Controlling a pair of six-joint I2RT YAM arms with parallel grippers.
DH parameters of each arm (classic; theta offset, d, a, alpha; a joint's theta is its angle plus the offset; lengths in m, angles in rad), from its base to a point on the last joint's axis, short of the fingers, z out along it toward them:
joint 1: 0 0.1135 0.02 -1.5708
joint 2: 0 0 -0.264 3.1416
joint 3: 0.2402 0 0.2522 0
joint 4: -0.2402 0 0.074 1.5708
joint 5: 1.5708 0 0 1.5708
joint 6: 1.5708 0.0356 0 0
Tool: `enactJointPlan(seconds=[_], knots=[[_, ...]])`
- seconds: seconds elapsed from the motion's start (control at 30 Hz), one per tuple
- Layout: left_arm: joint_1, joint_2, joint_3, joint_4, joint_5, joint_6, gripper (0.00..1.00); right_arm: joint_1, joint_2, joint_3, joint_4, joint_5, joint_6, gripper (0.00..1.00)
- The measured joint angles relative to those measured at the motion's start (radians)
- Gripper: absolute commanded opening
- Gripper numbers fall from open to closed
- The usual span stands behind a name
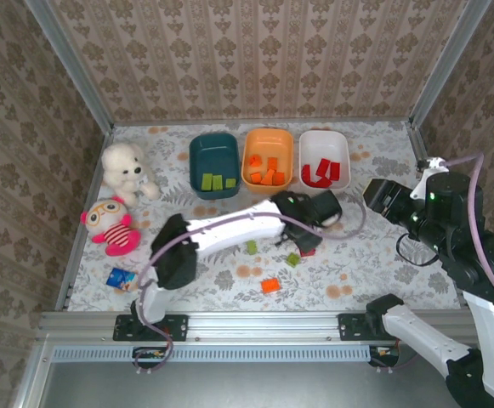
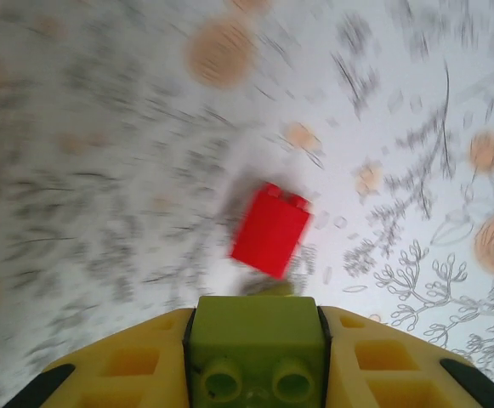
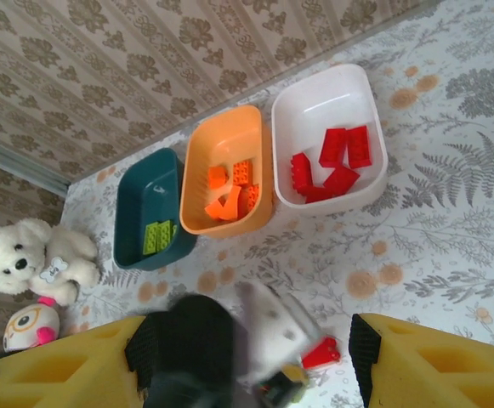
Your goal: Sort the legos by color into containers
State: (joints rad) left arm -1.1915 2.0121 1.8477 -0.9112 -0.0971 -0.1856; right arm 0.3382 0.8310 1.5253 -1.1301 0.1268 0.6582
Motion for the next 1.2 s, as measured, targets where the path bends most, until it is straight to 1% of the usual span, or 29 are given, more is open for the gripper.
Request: enactJointPlan(seconds=[0.07, 0.17, 0.3, 0.37, 0.43, 0.53, 0.6, 0.73, 0.87, 0.93, 1.03, 1.2], knots=[[0.059, -0.071, 0.000, 0.005, 0.006, -0.024, 0.11, 0.000, 0.014, 0.001, 0.020, -0.007, -0.002, 0.64], [0.179, -0.158, -0.004, 0.028, 0.024, -0.056, 0.12, 0.000, 0.055, -0.008, 0.060, -0.051, -0.009, 0.63], [0.385, -0.210, -0.055, 0.091, 0.063, -0.094, 0.12, 0.010, 0.149, -0.060, 0.142, -0.157, -0.024, 0.62], [0.483, -0.200, -0.079, 0.113, 0.084, -0.109, 0.12, 0.030, 0.204, -0.096, 0.182, -0.196, -0.031, 0.63], [0.586, -0.157, -0.080, 0.137, 0.107, -0.123, 0.12, 0.062, 0.272, -0.124, 0.214, -0.226, -0.041, 0.63], [0.700, -0.064, -0.061, 0.174, 0.140, -0.149, 0.13, 0.112, 0.359, -0.145, 0.258, -0.257, -0.064, 0.63], [0.758, 0.015, -0.023, 0.187, 0.158, -0.164, 0.13, 0.142, 0.397, -0.153, 0.288, -0.273, -0.079, 0.63], [0.827, 0.187, 0.119, 0.188, 0.177, -0.189, 0.13, 0.185, 0.453, -0.159, 0.349, -0.314, -0.096, 0.65], [0.843, 0.316, 0.264, 0.169, 0.175, -0.214, 0.12, 0.203, 0.503, -0.161, 0.417, -0.383, -0.114, 0.66], [0.843, 0.349, 0.302, 0.149, 0.167, -0.232, 0.12, 0.206, 0.521, -0.170, 0.452, -0.418, -0.117, 0.66], [0.842, 0.367, 0.311, 0.126, 0.149, -0.257, 0.12, 0.209, 0.531, -0.186, 0.478, -0.449, -0.117, 0.66], [0.843, 0.388, 0.325, 0.095, 0.130, -0.279, 0.13, 0.209, 0.535, -0.187, 0.489, -0.465, -0.118, 0.66]])
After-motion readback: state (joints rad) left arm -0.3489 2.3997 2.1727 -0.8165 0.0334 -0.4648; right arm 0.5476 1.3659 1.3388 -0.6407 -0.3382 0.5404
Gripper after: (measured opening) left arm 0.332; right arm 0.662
